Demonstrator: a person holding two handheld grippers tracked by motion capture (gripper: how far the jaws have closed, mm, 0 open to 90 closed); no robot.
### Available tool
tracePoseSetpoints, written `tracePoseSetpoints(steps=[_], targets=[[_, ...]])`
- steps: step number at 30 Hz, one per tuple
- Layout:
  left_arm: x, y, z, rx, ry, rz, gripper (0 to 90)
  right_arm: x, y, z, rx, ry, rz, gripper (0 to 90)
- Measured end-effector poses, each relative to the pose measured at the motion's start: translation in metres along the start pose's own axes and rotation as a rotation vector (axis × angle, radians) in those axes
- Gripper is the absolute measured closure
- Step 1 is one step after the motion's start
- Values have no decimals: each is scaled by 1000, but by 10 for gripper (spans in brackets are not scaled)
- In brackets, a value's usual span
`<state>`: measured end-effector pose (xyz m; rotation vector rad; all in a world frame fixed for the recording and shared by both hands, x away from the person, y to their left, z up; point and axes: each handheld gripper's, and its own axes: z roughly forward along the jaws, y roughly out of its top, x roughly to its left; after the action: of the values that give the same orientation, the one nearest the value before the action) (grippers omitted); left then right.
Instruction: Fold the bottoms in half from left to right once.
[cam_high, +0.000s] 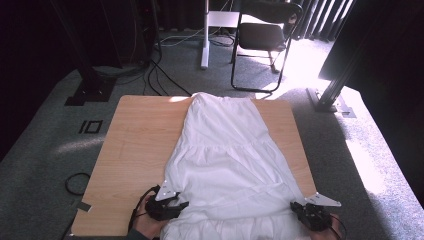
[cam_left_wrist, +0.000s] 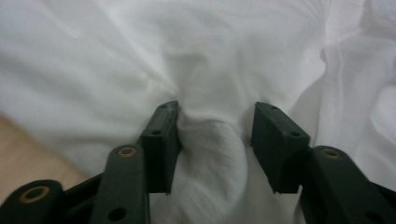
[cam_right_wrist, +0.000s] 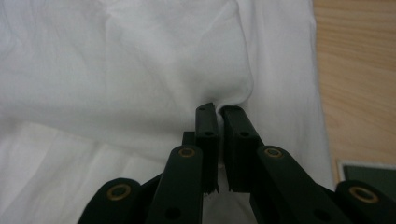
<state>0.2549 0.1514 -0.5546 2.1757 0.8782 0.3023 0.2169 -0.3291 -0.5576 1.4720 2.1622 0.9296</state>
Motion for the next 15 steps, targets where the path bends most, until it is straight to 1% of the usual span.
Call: tracePoseSetpoints(steps=[1,2,3,4,6,7,8,9,10,12,13,14,15], targets=[[0,0,0,0,0,0,578,0,0,0,0,0,0,850],[1,6,5,3,36,10,610,2,5,4,3,-22,-20,849],[1,6,5,3,36,10,623,2,8,7,3,-29,-26,848],[6,9,9,-2,49,11,629,2,11,10,0,-31,-23,848],[14,13,12,-1,58,16,655,1,16,16,-12,-29,-17,847],[20,14,13,-2,65,13,665,0,19,20,-18,-25,-16,847],[25,16,14,-4,73,0,666,0,22,23,-20,-22,-18,846],[25,16,14,-4,73,0,672,0,22,23,-20,-22,-18,846],[37,19,15,-2,86,-10,673,-2,29,29,-25,-20,-13,844],[48,24,17,8,108,-13,675,-4,36,35,-26,-10,-13,843],[48,24,17,8,108,-13,674,-5,40,38,-25,-12,-15,842],[59,28,19,13,124,-19,674,-5,44,42,-25,-10,-14,842],[59,28,19,13,124,-19,674,-5,44,42,-25,-10,-14,842]])
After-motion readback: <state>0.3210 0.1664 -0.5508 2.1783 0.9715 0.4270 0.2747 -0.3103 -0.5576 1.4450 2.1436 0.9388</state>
